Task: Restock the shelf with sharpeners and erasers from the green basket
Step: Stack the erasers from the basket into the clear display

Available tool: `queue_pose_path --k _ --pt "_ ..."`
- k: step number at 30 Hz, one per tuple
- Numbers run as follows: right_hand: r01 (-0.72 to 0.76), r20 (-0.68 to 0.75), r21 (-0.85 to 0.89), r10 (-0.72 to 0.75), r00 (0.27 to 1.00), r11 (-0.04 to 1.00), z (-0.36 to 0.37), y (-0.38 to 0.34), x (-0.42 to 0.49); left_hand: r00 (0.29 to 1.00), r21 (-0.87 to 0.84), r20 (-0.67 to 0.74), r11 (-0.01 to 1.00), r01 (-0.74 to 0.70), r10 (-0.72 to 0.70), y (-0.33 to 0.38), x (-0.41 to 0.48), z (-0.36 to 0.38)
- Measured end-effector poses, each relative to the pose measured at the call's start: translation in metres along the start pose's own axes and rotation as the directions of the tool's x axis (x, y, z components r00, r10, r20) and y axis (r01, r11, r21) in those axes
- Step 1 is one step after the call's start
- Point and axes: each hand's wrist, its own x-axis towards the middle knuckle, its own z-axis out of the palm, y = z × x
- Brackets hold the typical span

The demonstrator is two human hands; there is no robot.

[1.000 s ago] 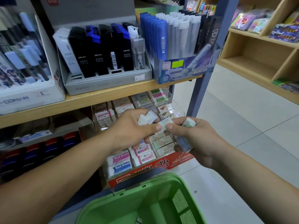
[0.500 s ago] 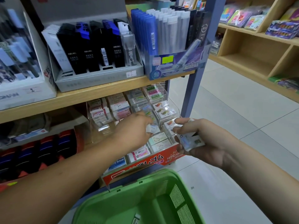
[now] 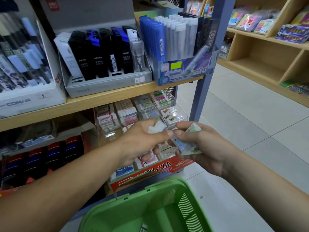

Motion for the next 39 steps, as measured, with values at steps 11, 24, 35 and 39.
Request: queue_pose_path --k 11,24,35,39 --pt "-0.017 0.056 -0.081 0.021 0.998 0.997 0.032 0.0 0.014 0.994 0.125 0.095 0.99 -0.071 0.059 -0.003 -0.005 -0.034" --pt "-0.007 -0.132 -0.037 0.002 0.991 0.999 0.025 -0.005 0.026 0.926 0.314 -0.341 0.948 -0.049 0.161 -0.012 0.045 -0.054" --pt "-0.049 -0.125 -0.096 0.037 0.991 0.994 0.022 0.001 0.03 0.978 0.543 -0.165 0.84 -0.021 0.131 -0.015 0.048 -0.049" --pt "0.008 -0.189 -0.226 -0.052 0.981 0.974 0.025 0.009 0.036 0.969 0.544 -0.177 0.838 -0.051 0.175 -0.018 0.049 -0.047"
